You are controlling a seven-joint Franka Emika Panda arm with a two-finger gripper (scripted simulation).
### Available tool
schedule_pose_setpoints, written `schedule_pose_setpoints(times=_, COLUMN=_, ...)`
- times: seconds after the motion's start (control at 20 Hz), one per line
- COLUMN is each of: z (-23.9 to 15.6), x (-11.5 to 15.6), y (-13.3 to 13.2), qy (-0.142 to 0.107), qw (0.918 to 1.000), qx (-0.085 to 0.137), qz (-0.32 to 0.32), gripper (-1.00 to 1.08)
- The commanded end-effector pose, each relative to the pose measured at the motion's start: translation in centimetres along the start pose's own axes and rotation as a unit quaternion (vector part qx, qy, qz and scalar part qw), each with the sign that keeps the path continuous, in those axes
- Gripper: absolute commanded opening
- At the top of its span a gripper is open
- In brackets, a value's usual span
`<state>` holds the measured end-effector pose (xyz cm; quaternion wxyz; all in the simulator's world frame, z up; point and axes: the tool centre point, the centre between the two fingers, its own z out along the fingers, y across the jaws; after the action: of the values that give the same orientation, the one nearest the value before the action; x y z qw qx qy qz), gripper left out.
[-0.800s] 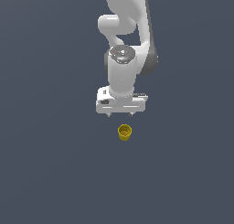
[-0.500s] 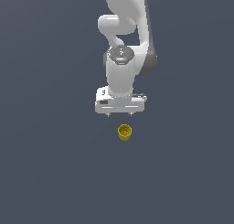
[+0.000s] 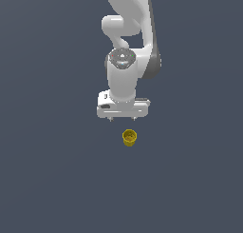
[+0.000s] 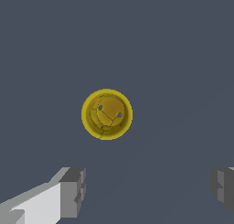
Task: Pick up the object and move it to a goal position.
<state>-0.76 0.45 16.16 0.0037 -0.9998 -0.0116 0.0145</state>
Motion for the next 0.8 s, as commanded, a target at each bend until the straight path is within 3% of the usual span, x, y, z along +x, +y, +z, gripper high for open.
schedule_pose_setpoints(times=0.0, z=0.2, x=0.1, y=-0.1, qy=0.0, qw=1.0, qx=0.0, qz=-0.008, gripper=1.0)
schedule_pose_setpoints(times=0.45, z=1.7, x=1.0, y=-0.8, qy=0.003, qw=0.9965, qx=-0.004, qz=-0.083, gripper=1.0)
schedule_pose_setpoints(times=0.75, z=3.5, x=2.1, y=-1.8, qy=0.006, qw=0.9855, qx=-0.007, qz=-0.17, gripper=1.0)
